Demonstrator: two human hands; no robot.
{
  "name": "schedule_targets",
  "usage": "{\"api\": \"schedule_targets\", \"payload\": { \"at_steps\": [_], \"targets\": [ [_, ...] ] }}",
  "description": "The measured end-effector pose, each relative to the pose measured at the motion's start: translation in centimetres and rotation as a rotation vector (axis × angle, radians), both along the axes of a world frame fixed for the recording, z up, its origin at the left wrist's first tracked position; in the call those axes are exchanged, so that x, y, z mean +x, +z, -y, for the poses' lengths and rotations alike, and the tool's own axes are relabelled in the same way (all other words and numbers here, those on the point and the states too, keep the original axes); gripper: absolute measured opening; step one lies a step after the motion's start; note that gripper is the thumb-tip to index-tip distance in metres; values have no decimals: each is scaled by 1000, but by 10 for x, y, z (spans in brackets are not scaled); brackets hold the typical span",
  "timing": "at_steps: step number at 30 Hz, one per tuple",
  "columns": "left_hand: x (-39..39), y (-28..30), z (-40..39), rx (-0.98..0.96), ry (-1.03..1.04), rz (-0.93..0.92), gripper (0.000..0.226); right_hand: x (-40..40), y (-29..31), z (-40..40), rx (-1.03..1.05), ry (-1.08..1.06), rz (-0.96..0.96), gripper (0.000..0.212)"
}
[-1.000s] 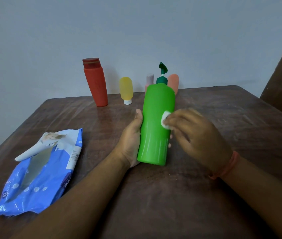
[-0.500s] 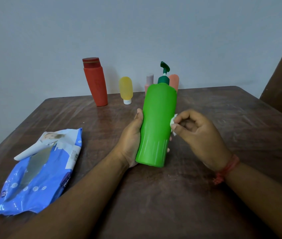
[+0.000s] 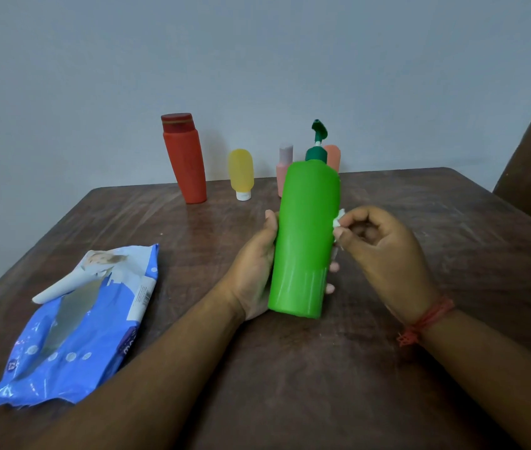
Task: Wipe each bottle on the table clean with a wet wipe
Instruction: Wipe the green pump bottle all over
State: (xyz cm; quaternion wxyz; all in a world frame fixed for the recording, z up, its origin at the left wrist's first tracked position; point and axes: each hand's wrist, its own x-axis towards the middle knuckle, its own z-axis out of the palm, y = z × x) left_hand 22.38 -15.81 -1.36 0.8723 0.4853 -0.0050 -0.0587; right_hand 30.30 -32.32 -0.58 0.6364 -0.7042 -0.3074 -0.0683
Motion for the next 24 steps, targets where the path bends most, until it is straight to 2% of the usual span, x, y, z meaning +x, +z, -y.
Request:
{"api": "schedule_targets", "payload": {
  "at_steps": [3, 6, 10, 12, 15, 19, 20, 24],
  "targets": [
    [0, -1, 1, 24, -41, 16, 79, -2, -2, -1, -47, -102, 184, 17],
    [0, -2, 1, 80, -30, 50, 81, -4, 2, 0, -169, -195, 520, 9],
    [0, -3, 5, 173, -3, 155, 67, 3, 18, 3, -327, -307, 810, 30],
    [1, -4, 7, 192, 4, 177, 64, 0, 21, 3, -430, -253, 953, 42],
    [0, -1, 7, 199, -8, 89, 75, -10, 13, 2, -591, -41, 1168, 41],
    [1, 0, 11, 291, 14, 157, 75, 6, 31, 2, -577, -185, 1025, 44],
    [1, 0, 11, 291, 22, 156, 77, 5, 32, 2, -565, -164, 1014, 44],
    [2, 0, 9, 265, 51, 101, 79, -16, 19, 7, -551, 138, 1128, 41]
  ]
}}
